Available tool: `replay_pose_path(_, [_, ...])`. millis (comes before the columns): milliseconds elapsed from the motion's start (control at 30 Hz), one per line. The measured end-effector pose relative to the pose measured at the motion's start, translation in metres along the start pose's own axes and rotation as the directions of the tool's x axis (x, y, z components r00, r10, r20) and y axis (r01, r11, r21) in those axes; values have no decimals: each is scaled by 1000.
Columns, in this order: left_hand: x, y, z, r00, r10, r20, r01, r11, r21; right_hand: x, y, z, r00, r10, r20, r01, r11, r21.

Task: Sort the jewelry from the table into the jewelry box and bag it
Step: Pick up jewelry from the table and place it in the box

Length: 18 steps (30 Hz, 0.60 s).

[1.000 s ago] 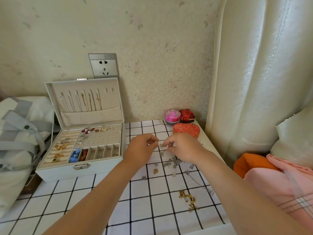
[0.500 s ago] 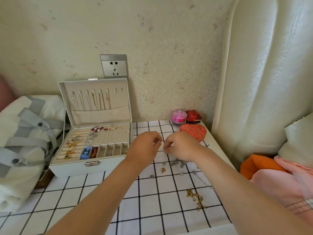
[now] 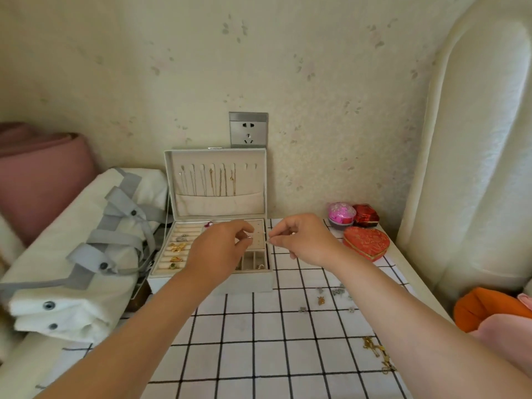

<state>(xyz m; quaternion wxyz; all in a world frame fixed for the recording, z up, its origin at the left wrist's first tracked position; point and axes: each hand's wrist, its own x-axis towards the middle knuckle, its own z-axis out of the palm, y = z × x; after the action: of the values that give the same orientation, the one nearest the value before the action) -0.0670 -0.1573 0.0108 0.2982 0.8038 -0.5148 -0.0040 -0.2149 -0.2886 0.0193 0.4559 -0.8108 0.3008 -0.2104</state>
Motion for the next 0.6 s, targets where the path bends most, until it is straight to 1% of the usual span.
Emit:
replay_pose_path(133, [-1, -19, -7, 999, -35, 37, 38, 993, -107, 9, -5, 16, 1000, -5, -9, 4, 999, -52])
replay_pose_path(300, [4, -30, -8, 995, 9, 102, 12, 981, -195, 15, -3, 27, 1000, -3, -8, 2, 986, -166])
replay_pose_path(433, [8, -31, -3, 982, 59, 177, -24, 981, -193, 18, 2, 28, 1000, -1, -2, 0, 959, -285])
replay_pose_path(533, [9, -25, 2, 967, 124, 222, -93, 985, -144, 18, 4, 29, 1000, 1, 8, 1, 952, -306])
replay_pose_path(600, [8, -23, 4, 965, 131, 226, -102, 985, -136, 19, 4, 28, 1000, -4, -6, 2, 954, -301])
